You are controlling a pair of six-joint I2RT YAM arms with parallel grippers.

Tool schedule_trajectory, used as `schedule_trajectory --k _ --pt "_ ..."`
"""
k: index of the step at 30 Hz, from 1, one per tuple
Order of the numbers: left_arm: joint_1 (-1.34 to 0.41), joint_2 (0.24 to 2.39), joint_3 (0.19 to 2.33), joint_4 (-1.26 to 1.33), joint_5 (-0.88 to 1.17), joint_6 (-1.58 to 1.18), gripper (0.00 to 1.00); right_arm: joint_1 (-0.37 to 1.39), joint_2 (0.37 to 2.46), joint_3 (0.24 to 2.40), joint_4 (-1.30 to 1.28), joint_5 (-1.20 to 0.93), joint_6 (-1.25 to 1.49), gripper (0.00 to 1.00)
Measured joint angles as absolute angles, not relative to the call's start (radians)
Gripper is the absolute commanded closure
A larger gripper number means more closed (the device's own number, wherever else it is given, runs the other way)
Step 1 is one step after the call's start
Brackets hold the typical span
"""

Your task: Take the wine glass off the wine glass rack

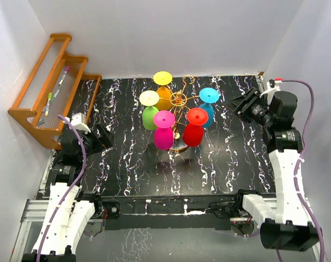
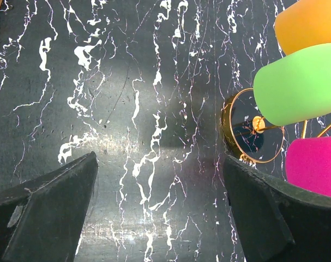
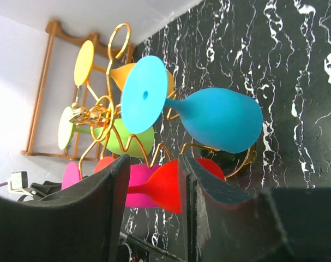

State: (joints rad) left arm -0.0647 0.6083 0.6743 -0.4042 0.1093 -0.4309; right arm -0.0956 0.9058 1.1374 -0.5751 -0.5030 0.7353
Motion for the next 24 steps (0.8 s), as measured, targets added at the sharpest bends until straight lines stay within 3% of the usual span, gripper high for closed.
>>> schedule_trajectory --k 14,24 --pt "-0.065 0.598 0.674 -0.405 0.111 -0.431 0.03 -0.096 1.023 1.276 -0.599 -0.573 0.724 0.44" --pt "-0.064 0.598 0.674 -0.404 0.111 -0.431 0.03 -0.096 1.113 1.286 -0.602 -0.615 0.723 0.43"
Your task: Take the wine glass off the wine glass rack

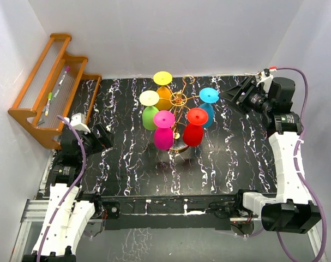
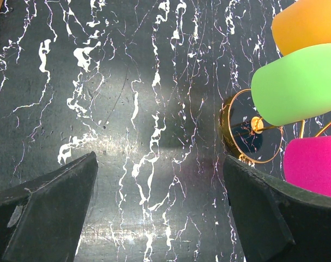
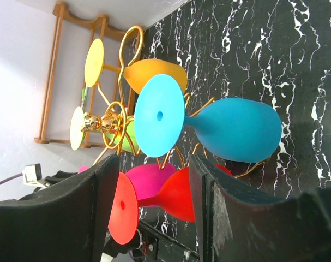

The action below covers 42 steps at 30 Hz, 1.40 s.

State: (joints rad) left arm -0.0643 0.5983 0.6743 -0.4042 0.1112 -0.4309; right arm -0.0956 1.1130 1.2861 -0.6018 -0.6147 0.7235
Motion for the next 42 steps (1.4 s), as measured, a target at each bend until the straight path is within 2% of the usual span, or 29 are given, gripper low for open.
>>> schedule_trajectory --k 30,42 --pt "-0.065 0.599 0.674 -0.405 0.107 -0.431 0.03 -0.096 1.226 1.247 -0.453 -0.689 0.711 0.50" --pt "-0.065 0.599 0.674 -0.405 0.099 -0.431 0.03 -0.091 1.251 1.245 -0.392 -0.734 0.724 0.57"
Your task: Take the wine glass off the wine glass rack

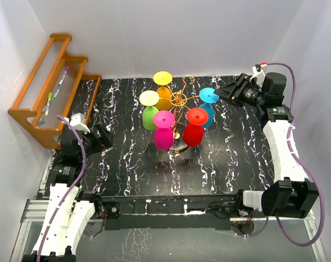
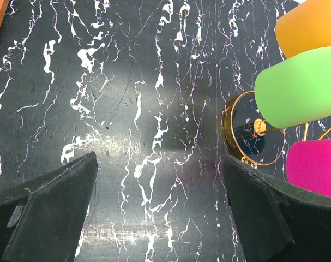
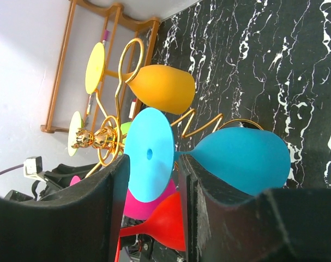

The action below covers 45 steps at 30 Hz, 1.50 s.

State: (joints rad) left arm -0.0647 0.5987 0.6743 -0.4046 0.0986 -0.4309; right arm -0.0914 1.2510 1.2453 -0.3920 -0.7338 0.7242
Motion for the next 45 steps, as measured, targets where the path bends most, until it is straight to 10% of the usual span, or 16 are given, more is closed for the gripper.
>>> schedule_trajectory --k 45 --pt "-0.065 0.600 0.674 -0.405 0.094 -0.431 0.03 -0.059 1.233 1.228 -0.287 -0.775 0.860 0.92"
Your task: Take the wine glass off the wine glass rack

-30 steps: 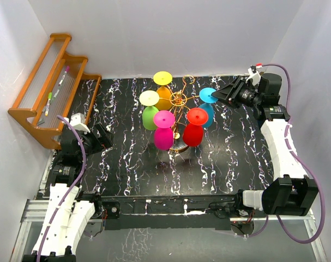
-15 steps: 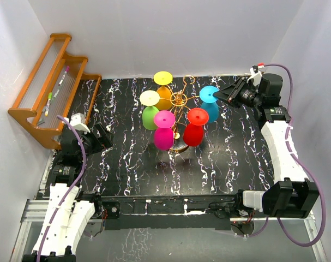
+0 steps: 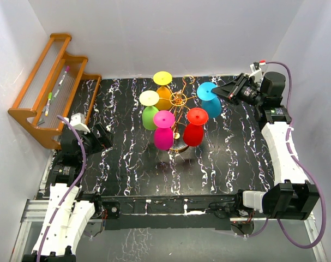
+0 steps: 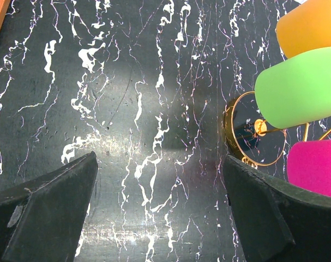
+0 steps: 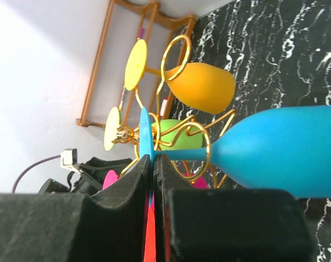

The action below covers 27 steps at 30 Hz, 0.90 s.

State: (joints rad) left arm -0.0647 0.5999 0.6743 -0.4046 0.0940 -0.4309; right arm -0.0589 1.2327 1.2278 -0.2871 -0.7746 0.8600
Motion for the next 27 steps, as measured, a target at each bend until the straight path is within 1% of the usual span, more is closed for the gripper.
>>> schedule_trajectory --k 8,27 --pt "-0.064 0.599 0.674 -0.405 0.094 -0.431 0.03 -0.055 1.244 1.228 -0.216 -0.842 0.917 0.92" --pt "-0.065 0.599 0.674 -0.405 0.093 -0.431 0.03 0.042 1.278 1.228 -0.189 -0.856 0.927 0.92"
